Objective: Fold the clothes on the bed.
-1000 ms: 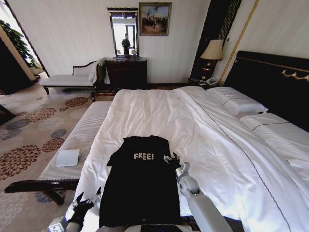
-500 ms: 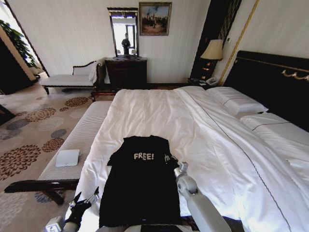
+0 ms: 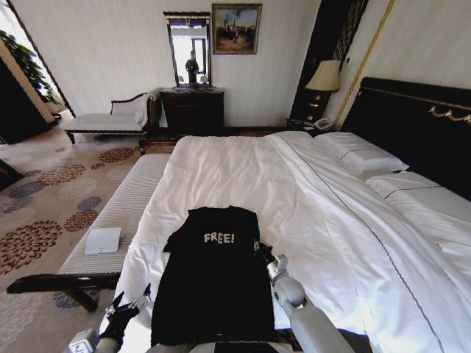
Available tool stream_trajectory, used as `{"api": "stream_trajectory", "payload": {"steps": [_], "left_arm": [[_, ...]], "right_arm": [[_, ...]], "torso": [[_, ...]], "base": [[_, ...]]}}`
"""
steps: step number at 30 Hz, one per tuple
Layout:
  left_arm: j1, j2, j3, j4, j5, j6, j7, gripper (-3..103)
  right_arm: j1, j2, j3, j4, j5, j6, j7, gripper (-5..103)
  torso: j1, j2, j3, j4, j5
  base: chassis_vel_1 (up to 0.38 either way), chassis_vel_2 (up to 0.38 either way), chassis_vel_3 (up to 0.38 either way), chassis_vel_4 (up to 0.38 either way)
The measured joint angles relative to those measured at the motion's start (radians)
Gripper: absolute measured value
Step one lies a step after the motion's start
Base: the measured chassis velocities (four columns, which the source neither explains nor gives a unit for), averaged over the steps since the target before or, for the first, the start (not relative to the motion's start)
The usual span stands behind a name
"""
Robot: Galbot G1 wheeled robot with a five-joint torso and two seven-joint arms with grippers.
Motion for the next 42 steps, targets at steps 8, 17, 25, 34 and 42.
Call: {"api": "stream_trajectory", "payload": {"steps": [8,17,25,34,42], "left_arm": [[0.009,0.005,-0.021,-0.008,-0.013,-0.001,0.003,100],[0.009,0.002,-0.025,-0.005,-0.019,-0.005,0.005,100],[0.001,0.005,-0.020,0.004,-0.017,-0.006,0.005,100],[-0.080,0.015,0.020,0.034,-0.039,0.033,0.000,100],[-0.302,0.039,0.056,0.120,-0.242,0.136,-0.041,100]], "right_arm": [[0.028,-0.030,-0.048,-0.096,-0.178,0.118,-0.053,0],[0.041,-0.050,-0.057,-0.153,-0.253,0.168,-0.063,10],[-0.058,-0.074,-0.040,-0.029,-0.256,0.180,-0.079,44],[-0.161,-0.058,0.049,0.085,-0.162,0.168,-0.053,71],[-0.195,-0.018,0.162,0.099,-0.091,0.136,-0.002,99]], "torso": [[0.000,0.000,0.000,0.0001,0.0001],[0.000,0.000,0.000,0.0001,0.0001],[0.000,0.000,0.000,0.0001,0.0002],[0.000,0.000,0.000,0.0001,0.0001],[0.000,0.000,0.000,0.0002,0.0001]], "base": [[0.000,0.000,0.000,0.000],[0.000,0.000,0.000,0.000],[0.000,0.000,0.000,0.000],[0.000,0.000,0.000,0.000],[0.000,0.000,0.000,0.000]]}}
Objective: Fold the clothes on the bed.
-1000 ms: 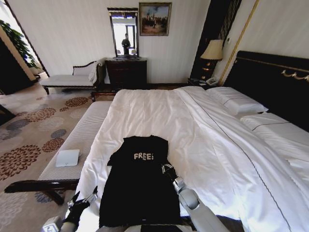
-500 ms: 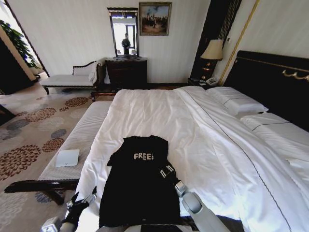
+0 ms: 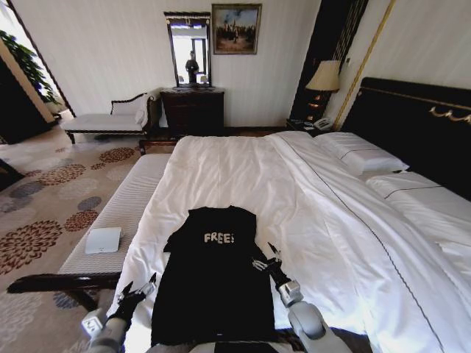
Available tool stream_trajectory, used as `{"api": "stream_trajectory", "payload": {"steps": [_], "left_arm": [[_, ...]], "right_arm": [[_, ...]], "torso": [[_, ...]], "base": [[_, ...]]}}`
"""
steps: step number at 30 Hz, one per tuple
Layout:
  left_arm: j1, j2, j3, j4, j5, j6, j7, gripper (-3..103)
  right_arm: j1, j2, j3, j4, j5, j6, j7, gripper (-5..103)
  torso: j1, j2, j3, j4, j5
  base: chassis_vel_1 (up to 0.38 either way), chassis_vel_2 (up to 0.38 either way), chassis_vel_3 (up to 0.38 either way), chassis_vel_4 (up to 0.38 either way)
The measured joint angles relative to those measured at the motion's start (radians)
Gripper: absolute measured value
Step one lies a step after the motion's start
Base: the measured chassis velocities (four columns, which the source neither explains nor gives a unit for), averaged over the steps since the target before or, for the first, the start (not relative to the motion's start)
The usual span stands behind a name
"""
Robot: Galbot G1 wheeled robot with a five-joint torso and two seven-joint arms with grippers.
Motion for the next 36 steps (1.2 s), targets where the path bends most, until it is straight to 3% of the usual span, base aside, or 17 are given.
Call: {"api": "stream_trajectory", "payload": {"steps": [4,5,7,16,30,33,36], "left_arm": [[-0.107,0.010,0.026,0.042,-0.051,0.022,-0.010,100],[-0.231,0.020,0.065,0.103,-0.103,0.048,-0.029,100],[-0.317,0.026,0.094,0.164,-0.133,0.064,-0.045,100],[-0.448,0.027,0.132,0.323,-0.180,0.081,-0.055,100],[-0.597,-0.017,0.201,0.481,-0.137,0.074,-0.046,97],[-0.606,-0.016,0.214,0.496,-0.130,0.074,-0.044,90],[-0.618,-0.017,0.228,0.510,-0.112,0.074,-0.039,78]], "right_arm": [[-0.014,0.001,0.025,0.006,0.003,-0.005,0.004,100],[-0.033,-0.001,0.051,0.011,0.005,-0.008,0.007,100],[-0.046,-0.006,0.069,0.016,0.008,-0.009,0.009,100],[-0.046,-0.026,0.078,0.027,0.022,-0.021,0.014,100],[-0.042,-0.043,0.086,0.044,0.040,-0.038,0.021,100],[-0.039,-0.047,0.087,0.046,0.045,-0.040,0.023,100],[-0.038,-0.049,0.089,0.050,0.049,-0.044,0.025,100]], "torso": [[0.000,0.000,0.000,-0.0003,-0.0002],[0.000,0.000,0.000,-0.0003,0.0000],[0.000,0.000,0.000,-0.0004,0.0000],[0.000,0.000,0.000,0.0001,0.0002],[0.000,0.000,0.000,-0.0001,0.0000],[0.000,0.000,0.000,-0.0001,0.0000],[0.000,0.000,0.000,0.0000,0.0000]], "base": [[0.000,0.000,0.000,0.000],[0.000,0.000,0.000,0.000],[0.000,0.000,0.000,0.000],[0.000,0.000,0.000,0.000],[0.000,0.000,0.000,0.000],[0.000,0.000,0.000,0.000],[0.000,0.000,0.000,0.000]]}}
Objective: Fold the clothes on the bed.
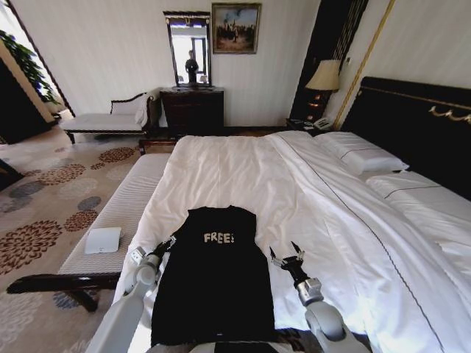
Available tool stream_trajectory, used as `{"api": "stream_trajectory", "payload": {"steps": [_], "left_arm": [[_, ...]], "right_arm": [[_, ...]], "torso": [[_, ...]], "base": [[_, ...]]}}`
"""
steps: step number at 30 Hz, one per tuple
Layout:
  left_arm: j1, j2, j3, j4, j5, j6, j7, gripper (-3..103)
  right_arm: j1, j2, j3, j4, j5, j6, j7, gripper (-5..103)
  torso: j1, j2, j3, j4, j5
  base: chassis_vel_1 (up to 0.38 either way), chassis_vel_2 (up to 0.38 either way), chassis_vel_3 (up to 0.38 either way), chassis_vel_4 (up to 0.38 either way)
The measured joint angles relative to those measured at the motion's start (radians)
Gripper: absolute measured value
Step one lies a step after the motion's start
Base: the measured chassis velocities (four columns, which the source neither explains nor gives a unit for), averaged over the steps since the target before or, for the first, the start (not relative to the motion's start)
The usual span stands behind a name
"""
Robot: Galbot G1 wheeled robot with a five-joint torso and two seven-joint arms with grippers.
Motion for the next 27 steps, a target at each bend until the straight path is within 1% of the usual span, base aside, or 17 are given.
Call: {"api": "stream_trajectory", "payload": {"steps": [2,5,6,9,10,11,12,15,16,18,19,21,22,24,27], "left_arm": [[-0.005,-0.003,0.001,0.002,0.001,0.000,0.000,78],[-0.019,-0.011,0.011,0.009,0.008,0.008,-0.010,62],[-0.019,-0.011,0.011,0.009,0.008,0.008,-0.010,62],[-0.024,-0.014,0.021,0.014,0.022,0.017,-0.020,46],[-0.024,-0.014,0.021,0.014,0.022,0.017,-0.020,46],[-0.024,-0.015,0.021,0.014,0.022,0.019,-0.021,41],[-0.024,-0.014,0.021,0.014,0.022,0.019,-0.023,41],[-0.020,-0.009,0.015,0.013,0.021,0.019,-0.025,24],[-0.020,-0.009,0.015,0.013,0.021,0.019,-0.025,24],[-0.016,-0.003,0.007,0.007,0.016,0.019,-0.028,14],[-0.014,-0.001,0.005,0.005,0.015,0.018,-0.029,11],[-0.012,0.001,0.002,0.004,0.015,0.016,-0.029,11],[-0.011,0.002,0.001,0.003,0.015,0.016,-0.029,8],[-0.006,0.005,-0.003,-0.001,0.016,0.014,-0.029,12],[-0.002,0.006,-0.006,-0.002,0.017,0.012,-0.028,12]], "right_arm": [[0.000,0.000,0.000,0.002,0.001,-0.001,0.001,100],[0.000,-0.002,0.001,0.004,0.004,-0.002,0.002,100],[0.000,-0.002,0.001,0.004,0.004,-0.002,0.002,100],[0.004,-0.005,0.000,0.006,0.007,-0.006,0.003,100],[0.004,-0.005,0.000,0.006,0.007,-0.006,0.003,100],[0.005,-0.005,0.000,0.008,0.008,-0.007,0.004,100],[0.005,-0.005,0.000,0.009,0.009,-0.008,0.004,100],[0.001,-0.004,0.003,0.012,0.009,-0.008,0.005,100],[0.001,-0.004,0.003,0.012,0.009,-0.008,0.005,100],[0.000,-0.002,0.004,0.012,0.008,-0.008,0.005,100],[0.000,-0.001,0.004,0.012,0.008,-0.008,0.005,100],[0.000,0.000,0.004,0.012,0.007,-0.008,0.005,100],[0.000,0.001,0.004,0.012,0.007,-0.008,0.005,100],[0.000,0.002,0.002,0.012,0.006,-0.008,0.005,100],[0.000,0.002,0.001,0.013,0.006,-0.008,0.005,100]], "torso": [[0.000,0.000,0.000,-0.0001,0.0001],[0.000,0.000,0.000,-0.0002,0.0000],[0.000,0.000,0.000,-0.0002,0.0000],[0.000,0.000,0.000,-0.0001,0.0000],[0.000,0.000,0.000,-0.0001,0.0000],[0.000,0.000,0.000,-0.0001,-0.0001],[0.000,0.000,0.000,-0.0001,-0.0001],[0.000,0.000,0.000,-0.0001,-0.0002],[0.000,0.000,0.000,-0.0001,-0.0002],[0.000,0.000,0.000,-0.0001,-0.0001],[0.000,0.000,0.000,-0.0001,-0.0001],[0.000,0.000,0.000,-0.0001,-0.0001],[0.000,0.000,0.000,-0.0001,-0.0001],[0.000,0.000,0.000,-0.0001,-0.0001],[0.000,0.000,0.000,-0.0001,-0.0001]], "base": [[0.000,0.000,0.000,0.000],[0.000,0.000,0.000,0.000],[0.000,0.000,0.000,0.000],[0.000,0.000,0.000,0.000],[0.000,0.000,0.000,0.000],[0.000,0.000,0.000,0.000],[0.000,0.000,0.000,0.000],[0.000,0.000,0.000,0.000],[0.000,0.000,0.000,0.000],[0.000,0.000,0.000,0.000],[0.000,0.000,0.000,0.000],[0.000,0.000,0.000,0.000],[0.000,0.000,0.000,0.000],[0.000,0.000,0.000,0.000],[0.000,0.000,0.000,0.000]]}}
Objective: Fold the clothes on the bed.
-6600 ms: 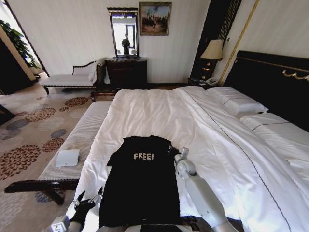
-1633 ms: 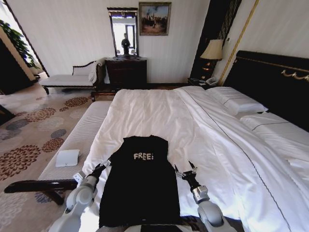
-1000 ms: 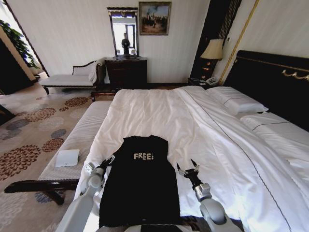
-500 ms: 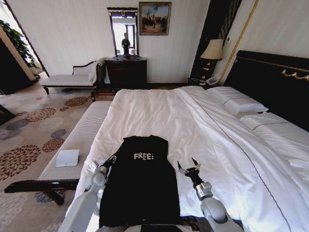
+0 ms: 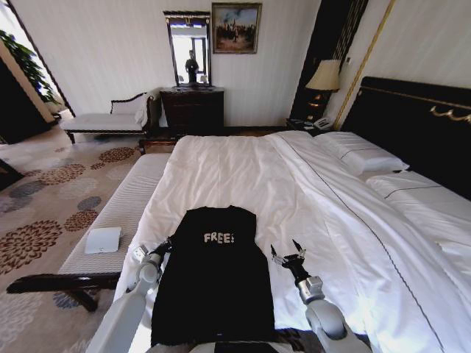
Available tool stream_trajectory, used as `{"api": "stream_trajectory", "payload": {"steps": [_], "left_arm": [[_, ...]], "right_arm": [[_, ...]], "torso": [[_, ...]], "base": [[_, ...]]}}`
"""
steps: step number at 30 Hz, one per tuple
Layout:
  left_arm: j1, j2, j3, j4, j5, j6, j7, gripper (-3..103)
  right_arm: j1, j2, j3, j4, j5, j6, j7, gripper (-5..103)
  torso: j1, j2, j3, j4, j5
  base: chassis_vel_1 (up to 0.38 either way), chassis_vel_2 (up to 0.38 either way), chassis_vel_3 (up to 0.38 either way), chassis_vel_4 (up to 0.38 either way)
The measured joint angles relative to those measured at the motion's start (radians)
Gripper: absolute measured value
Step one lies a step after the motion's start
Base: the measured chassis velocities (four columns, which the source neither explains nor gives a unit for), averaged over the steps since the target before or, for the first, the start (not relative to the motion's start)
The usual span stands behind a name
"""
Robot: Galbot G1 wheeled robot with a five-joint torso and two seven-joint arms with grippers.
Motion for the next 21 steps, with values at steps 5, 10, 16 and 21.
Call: {"api": "stream_trajectory", "payload": {"steps": [5,10,16,21], "left_arm": [[0.005,0.003,-0.005,-0.006,0.016,-0.011,0.008,14],[0.017,0.018,-0.028,-0.041,0.030,-0.035,0.017,2],[0.045,0.040,-0.073,-0.070,0.013,-0.051,0.016,1],[0.084,0.046,-0.108,-0.087,0.012,-0.064,0.020,1]], "right_arm": [[-0.002,0.001,0.000,0.003,0.000,0.000,0.000,100],[-0.005,0.005,0.000,0.003,-0.002,0.001,0.000,100],[-0.005,0.008,0.000,0.004,-0.002,0.001,0.000,100],[0.002,0.012,-0.011,-0.002,-0.002,0.002,0.000,100]], "torso": [[0.000,0.000,0.000,0.0000,0.0000],[0.000,0.000,0.000,0.0000,0.0000],[0.000,0.000,0.000,0.0000,0.0001],[0.000,0.000,0.000,0.0001,0.0000]], "base": [[0.000,0.000,0.000,0.000],[0.000,0.000,0.000,0.000],[0.000,0.000,0.000,0.000],[0.000,0.000,0.000,0.000]]}}
